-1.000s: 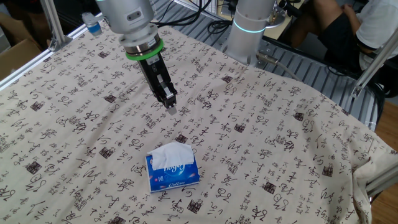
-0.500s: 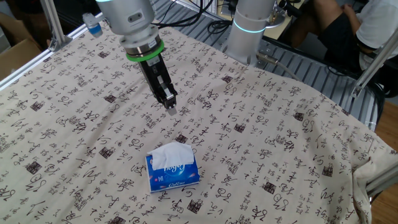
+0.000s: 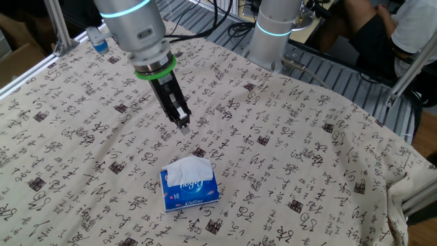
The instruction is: Pull out a napkin
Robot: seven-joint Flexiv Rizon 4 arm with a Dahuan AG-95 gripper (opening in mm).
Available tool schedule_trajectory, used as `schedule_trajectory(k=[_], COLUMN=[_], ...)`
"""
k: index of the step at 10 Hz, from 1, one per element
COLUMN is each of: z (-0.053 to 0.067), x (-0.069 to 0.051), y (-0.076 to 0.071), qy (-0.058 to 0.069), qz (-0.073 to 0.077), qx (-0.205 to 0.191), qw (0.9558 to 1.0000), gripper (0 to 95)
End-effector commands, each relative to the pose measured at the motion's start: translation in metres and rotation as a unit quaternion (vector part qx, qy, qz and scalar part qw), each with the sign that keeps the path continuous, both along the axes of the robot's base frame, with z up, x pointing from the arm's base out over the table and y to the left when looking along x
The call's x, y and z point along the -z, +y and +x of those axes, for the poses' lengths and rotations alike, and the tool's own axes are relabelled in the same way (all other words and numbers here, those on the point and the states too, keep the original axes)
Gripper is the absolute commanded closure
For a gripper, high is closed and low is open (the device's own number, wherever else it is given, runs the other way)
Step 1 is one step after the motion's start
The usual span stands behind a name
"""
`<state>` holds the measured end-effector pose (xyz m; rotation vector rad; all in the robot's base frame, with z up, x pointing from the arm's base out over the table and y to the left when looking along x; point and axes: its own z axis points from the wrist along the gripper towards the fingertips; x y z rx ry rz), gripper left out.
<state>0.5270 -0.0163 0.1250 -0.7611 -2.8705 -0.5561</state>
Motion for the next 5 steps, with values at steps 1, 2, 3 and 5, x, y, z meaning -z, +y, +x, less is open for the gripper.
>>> schedule_trajectory(k=[1,2,3,5], z=[0.001,0.001,0.0,0.001], x=[0.004,0.009,0.013,0.018], y=[-0.001,-0.001,-0.001,0.001], qy=[-0.002,-0.007,-0.01,-0.01], qz=[0.002,0.004,0.005,0.004], qx=[-0.004,0.0,0.003,0.003], qw=[1.0,1.0,0.9999,0.9999], gripper=[95.0,95.0,95.0,95.0])
